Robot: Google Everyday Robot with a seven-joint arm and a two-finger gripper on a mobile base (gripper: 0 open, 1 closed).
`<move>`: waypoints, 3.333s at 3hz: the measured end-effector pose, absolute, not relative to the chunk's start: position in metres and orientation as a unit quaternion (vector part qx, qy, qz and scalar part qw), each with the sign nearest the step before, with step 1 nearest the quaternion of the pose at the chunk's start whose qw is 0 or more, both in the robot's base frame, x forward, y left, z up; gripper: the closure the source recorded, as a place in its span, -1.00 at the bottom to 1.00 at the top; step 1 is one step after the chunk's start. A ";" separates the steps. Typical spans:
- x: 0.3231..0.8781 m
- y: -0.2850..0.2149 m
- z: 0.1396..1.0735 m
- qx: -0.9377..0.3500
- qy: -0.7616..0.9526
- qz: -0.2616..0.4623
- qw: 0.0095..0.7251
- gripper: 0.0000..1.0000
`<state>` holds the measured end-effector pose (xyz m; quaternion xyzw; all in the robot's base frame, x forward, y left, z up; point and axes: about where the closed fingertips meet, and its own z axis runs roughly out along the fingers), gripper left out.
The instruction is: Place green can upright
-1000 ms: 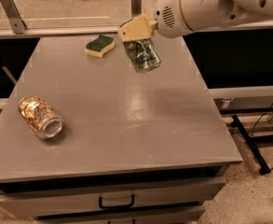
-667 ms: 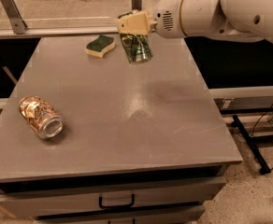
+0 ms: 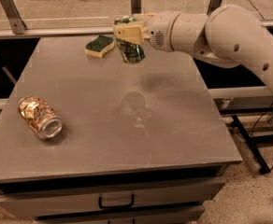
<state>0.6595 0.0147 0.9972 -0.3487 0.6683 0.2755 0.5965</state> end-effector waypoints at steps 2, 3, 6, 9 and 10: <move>0.667 0.032 0.955 -0.327 0.637 0.278 0.641 1.00; 0.669 0.030 0.947 -0.323 0.622 0.283 0.655 1.00; 0.664 0.025 0.921 -0.363 0.599 0.305 0.645 -0.30; 0.647 -0.028 0.913 -0.323 0.642 0.280 0.636 -1.00; 0.630 -0.091 0.933 -0.293 0.679 0.234 0.631 -1.00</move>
Offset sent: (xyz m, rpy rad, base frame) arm 0.0102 0.0208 -0.0618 0.1494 -0.1234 -0.0425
